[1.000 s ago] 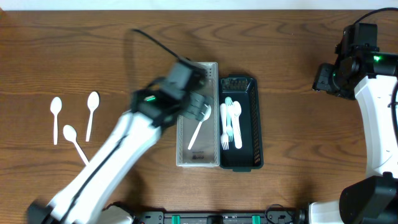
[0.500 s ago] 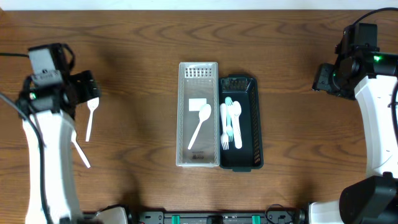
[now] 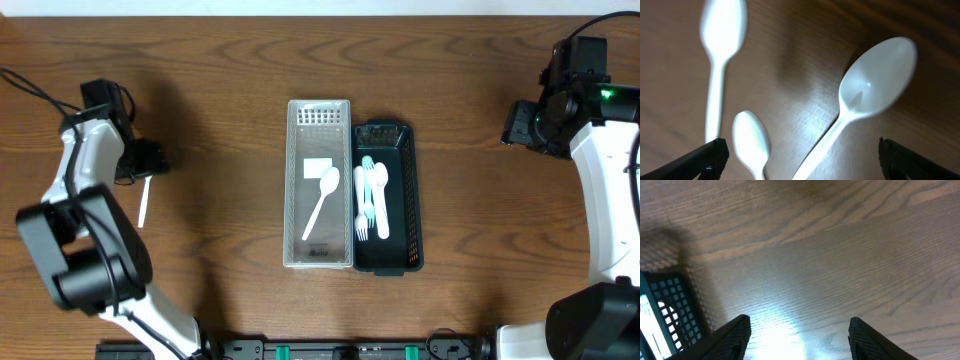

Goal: Pack container
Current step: 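Grasp another white spoon with the left gripper, then carry the spoon into the white basket and release it, then move the left gripper to the lower-left spoon and grasp it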

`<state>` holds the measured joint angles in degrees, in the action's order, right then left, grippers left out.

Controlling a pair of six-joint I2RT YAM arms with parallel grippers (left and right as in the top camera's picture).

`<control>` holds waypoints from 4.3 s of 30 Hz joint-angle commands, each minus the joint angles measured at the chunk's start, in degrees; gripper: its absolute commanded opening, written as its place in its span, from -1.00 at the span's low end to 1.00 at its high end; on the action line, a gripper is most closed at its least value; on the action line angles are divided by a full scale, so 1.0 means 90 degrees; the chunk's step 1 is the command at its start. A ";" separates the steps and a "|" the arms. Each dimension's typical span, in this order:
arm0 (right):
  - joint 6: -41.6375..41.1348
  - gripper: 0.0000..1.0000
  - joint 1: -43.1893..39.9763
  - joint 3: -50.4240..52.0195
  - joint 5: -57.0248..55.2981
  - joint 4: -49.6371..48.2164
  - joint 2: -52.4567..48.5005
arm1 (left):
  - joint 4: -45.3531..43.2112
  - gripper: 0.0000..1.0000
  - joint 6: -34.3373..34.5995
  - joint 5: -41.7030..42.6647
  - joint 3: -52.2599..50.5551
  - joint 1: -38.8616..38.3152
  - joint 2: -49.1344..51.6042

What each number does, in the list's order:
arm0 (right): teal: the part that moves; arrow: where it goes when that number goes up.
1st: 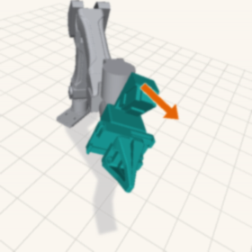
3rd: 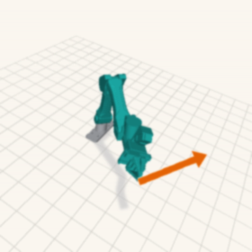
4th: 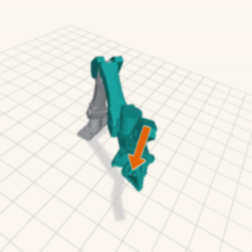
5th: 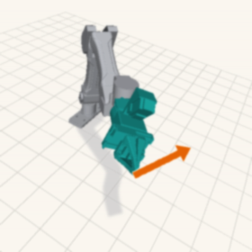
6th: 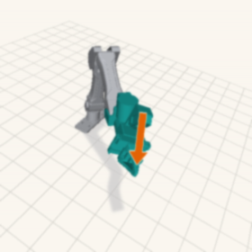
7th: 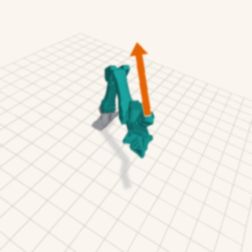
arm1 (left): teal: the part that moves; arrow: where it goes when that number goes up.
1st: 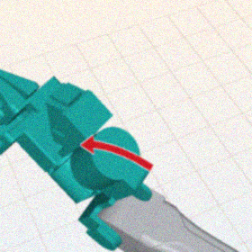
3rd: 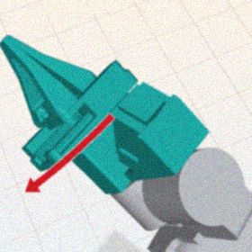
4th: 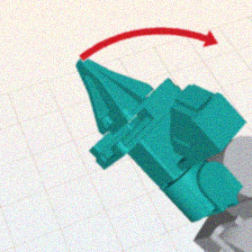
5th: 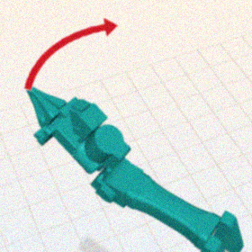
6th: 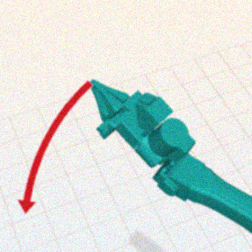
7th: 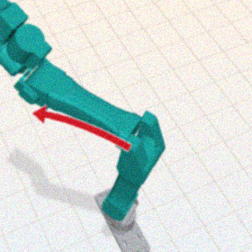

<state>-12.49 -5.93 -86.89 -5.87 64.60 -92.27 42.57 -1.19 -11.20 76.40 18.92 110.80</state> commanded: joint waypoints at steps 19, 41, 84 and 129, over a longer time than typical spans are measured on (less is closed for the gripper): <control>0.0083 0.33 -0.0049 -0.0046 -0.0041 -0.0056 0.0007 | -0.0323 0.98 -0.1700 0.1659 -0.0219 0.0172 0.0675; 0.0039 0.33 -0.0049 -0.0046 -0.0039 -0.0034 0.0007 | -0.0338 -0.42 -0.1698 0.1651 -0.0340 0.0367 0.0675; 0.0041 0.36 -0.0049 -0.0046 -0.0036 -0.0240 0.0007 | 0.0814 -0.88 0.2052 0.1654 0.0163 -0.4323 -0.2956; 0.0330 0.37 -0.0049 -0.0044 -0.0039 -0.0236 0.0005 | 0.2710 0.81 0.2334 -0.0236 0.0901 -0.1858 -0.3883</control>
<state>-10.15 -5.93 -86.89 -5.87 62.50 -92.27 65.54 14.28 -11.51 84.58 -4.60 75.81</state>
